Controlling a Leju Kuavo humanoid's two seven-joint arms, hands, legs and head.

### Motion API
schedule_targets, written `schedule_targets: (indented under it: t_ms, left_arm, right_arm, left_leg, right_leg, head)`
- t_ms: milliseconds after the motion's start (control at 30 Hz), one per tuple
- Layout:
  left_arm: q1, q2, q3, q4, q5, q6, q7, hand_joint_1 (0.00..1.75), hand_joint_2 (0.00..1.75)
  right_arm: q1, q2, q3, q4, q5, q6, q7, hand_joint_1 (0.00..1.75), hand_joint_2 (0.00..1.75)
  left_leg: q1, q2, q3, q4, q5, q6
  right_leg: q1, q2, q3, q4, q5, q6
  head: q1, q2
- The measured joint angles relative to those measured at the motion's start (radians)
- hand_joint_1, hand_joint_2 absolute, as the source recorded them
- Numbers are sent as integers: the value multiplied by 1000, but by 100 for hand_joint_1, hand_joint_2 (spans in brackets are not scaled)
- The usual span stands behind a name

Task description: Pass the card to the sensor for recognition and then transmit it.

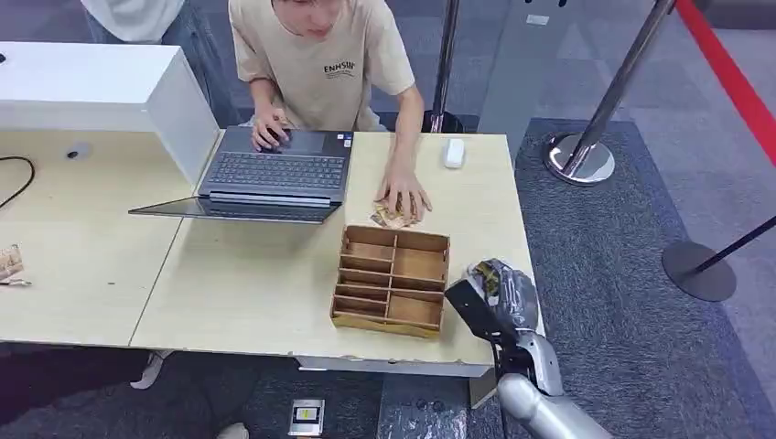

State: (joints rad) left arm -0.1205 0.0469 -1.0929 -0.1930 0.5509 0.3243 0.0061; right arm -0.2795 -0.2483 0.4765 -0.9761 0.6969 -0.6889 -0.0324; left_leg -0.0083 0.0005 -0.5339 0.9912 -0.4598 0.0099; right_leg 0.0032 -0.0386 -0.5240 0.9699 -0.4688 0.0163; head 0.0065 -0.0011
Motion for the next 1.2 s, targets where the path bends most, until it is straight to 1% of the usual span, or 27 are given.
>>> schedule_targets:
  t_ms: [433,600,700,900,1033,1133,1200]
  left_arm:
    - [0,0,0,0,-1,0,15,0,175]
    - [0,0,0,0,-1,0,15,0,175]
    - [-1,0,0,0,-3,-3,21,0,175]
    - [-1,0,0,0,-3,-5,23,0,175]
    - [-1,0,0,0,-2,-5,22,0,175]
    - [-1,0,0,0,0,-5,22,0,175]
    - [0,0,0,0,2,-5,21,0,175]
  right_arm:
    - [-2,13,-53,177,-2,-7,-45,175,175]
    - [-3,14,-54,181,-2,-7,-46,175,175]
    - [-27,31,-71,251,-45,-3,-88,175,175]
    - [-41,46,-73,284,-75,8,-116,175,175]
    - [-47,58,-74,294,-197,19,-179,175,175]
    - [-51,66,-79,296,-271,34,-209,175,175]
    - [-51,69,-80,278,-324,52,-212,175,175]
  left_leg:
    - [0,0,1,0,0,0]
    - [0,0,1,0,0,0]
    - [0,1,5,0,0,0]
    - [0,2,9,0,0,0]
    - [0,2,11,0,0,0]
    - [0,2,11,0,0,0]
    - [0,2,11,0,0,0]
  right_leg:
    - [0,0,1,0,0,0]
    - [0,0,1,0,0,0]
    - [0,0,4,0,0,0]
    - [0,1,9,-1,0,0]
    - [0,1,11,-1,0,0]
    - [0,1,11,0,1,0]
    - [0,1,11,0,1,0]
  head:
    - [0,0]
    - [0,0]
    - [0,0]
    - [0,0]
    - [0,0]
    - [0,0]
    - [0,0]
